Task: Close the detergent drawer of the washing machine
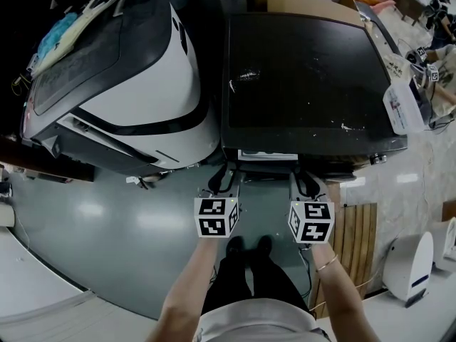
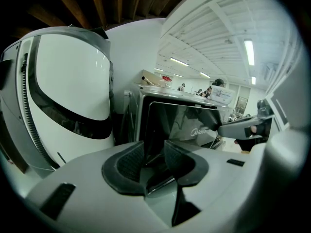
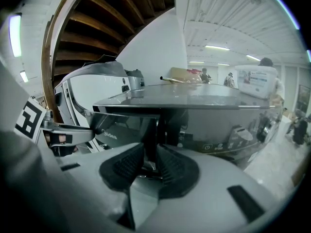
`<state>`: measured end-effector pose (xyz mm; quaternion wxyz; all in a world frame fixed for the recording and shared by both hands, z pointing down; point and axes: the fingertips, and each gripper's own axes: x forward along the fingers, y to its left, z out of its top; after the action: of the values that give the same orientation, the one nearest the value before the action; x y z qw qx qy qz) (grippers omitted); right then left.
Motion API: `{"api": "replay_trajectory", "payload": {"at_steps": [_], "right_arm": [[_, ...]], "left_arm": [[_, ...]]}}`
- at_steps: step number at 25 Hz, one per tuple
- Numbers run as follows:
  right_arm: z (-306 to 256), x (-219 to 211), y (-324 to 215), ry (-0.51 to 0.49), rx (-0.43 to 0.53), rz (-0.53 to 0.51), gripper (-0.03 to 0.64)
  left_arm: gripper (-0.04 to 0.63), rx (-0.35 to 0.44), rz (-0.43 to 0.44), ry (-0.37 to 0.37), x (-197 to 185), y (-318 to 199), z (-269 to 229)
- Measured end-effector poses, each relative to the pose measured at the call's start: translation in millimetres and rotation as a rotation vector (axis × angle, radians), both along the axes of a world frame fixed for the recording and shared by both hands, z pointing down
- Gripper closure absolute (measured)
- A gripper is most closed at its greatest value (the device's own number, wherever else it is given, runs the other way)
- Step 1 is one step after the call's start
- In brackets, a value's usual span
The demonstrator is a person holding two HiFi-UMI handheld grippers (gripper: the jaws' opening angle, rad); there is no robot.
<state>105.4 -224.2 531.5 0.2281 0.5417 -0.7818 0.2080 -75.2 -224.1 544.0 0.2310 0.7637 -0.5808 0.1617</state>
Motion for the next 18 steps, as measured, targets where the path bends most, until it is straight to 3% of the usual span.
{"api": "replay_trajectory", "payload": {"at_steps": [18], "right_arm": [[0,-2,-22,-0.022,-0.029,0.024,0.528]], "left_arm": [[0.474,-0.023,-0.044,0.002,-2,-22,0]]}}
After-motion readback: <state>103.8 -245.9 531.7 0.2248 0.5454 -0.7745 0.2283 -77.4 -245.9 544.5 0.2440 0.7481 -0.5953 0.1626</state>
